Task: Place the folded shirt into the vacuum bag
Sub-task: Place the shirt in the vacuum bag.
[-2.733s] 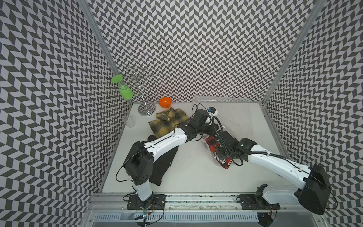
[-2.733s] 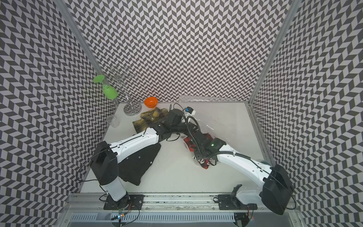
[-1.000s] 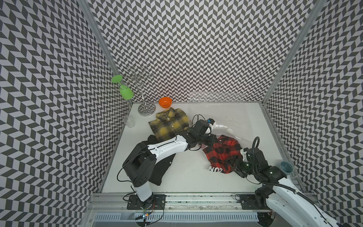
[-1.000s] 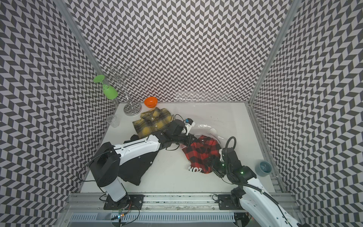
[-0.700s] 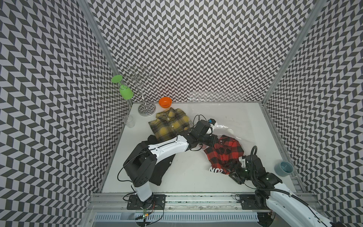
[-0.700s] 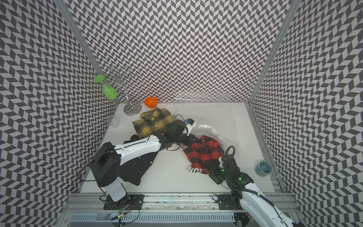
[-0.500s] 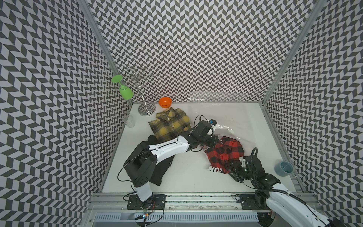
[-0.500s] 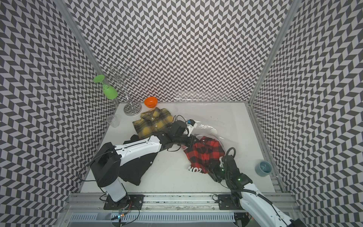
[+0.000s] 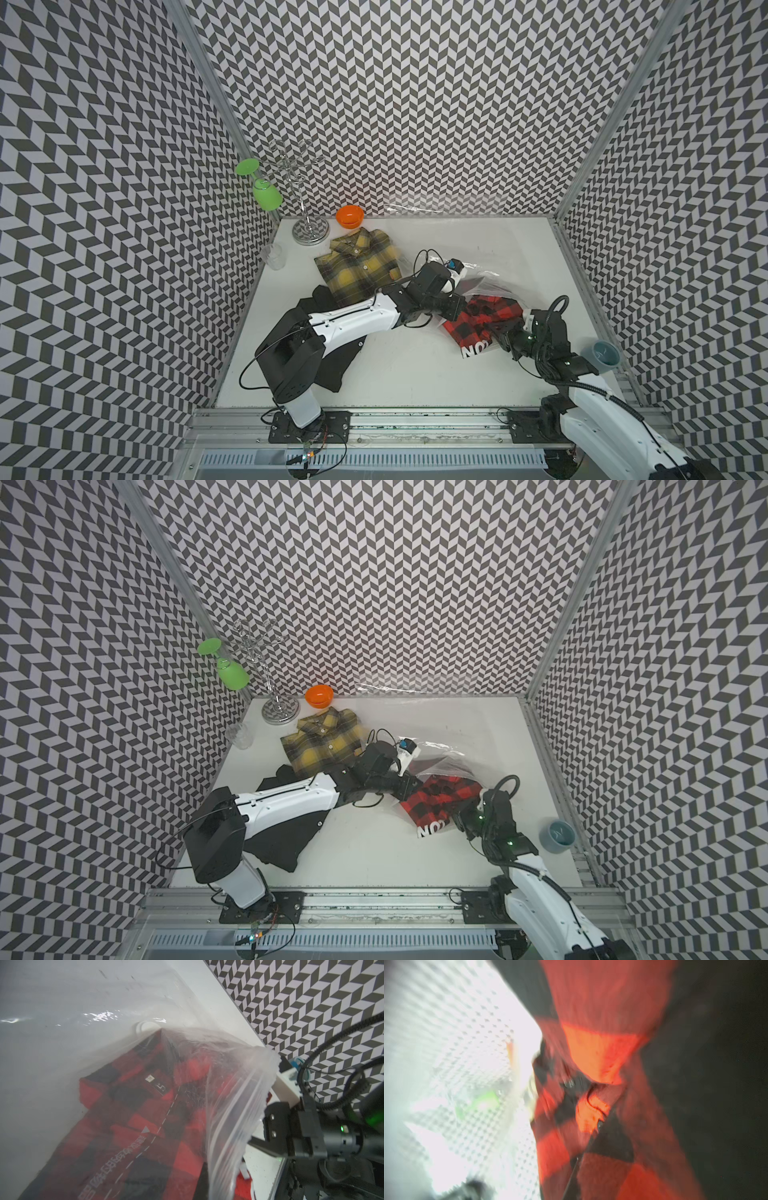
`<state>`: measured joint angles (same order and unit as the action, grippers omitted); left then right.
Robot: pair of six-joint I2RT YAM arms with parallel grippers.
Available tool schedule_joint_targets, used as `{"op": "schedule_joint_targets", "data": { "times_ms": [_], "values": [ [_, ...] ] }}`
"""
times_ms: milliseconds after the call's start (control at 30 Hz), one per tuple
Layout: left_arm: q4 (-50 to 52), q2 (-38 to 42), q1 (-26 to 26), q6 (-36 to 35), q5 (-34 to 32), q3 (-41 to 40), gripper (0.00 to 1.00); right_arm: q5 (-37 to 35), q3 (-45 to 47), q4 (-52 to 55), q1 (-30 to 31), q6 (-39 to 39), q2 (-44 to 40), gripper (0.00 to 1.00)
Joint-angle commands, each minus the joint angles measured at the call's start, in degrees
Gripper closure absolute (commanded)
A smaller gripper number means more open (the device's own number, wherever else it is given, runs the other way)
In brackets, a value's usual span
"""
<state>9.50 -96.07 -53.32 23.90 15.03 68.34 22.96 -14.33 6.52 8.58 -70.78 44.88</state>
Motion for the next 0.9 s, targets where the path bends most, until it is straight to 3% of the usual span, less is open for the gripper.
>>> {"op": "schedule_joint_targets", "data": {
  "times_ms": [0,133,300,400,600,867],
  "values": [
    [1.00,1.92,-0.82,0.09,0.64,-1.38,1.00,1.77,-3.21,-4.58,-2.87,4.74,3.03,0.85],
    [0.52,1.10,-0.73,0.03,0.27,-0.09,1.00,4.26,-3.22,1.09,-0.81,6.91,3.33,0.79],
    [1.01,-2.04,-0.56,-0.65,0.44,3.42,1.00,5.19,-0.64,9.94,-0.76,6.16,-6.70,0.49],
    [1.18,-3.03,-0.53,-0.95,0.57,4.51,1.00,7.01,0.66,14.39,-0.49,6.21,-9.40,0.39],
    [1.41,-3.39,-0.91,-0.28,0.89,6.05,1.00,10.38,7.57,5.66,0.10,1.47,-9.76,0.38],
    [2.19,-5.03,-1.17,-0.69,0.44,7.78,1.00,10.39,9.05,-9.32,0.65,-0.57,2.07,0.37]
  ]
}}
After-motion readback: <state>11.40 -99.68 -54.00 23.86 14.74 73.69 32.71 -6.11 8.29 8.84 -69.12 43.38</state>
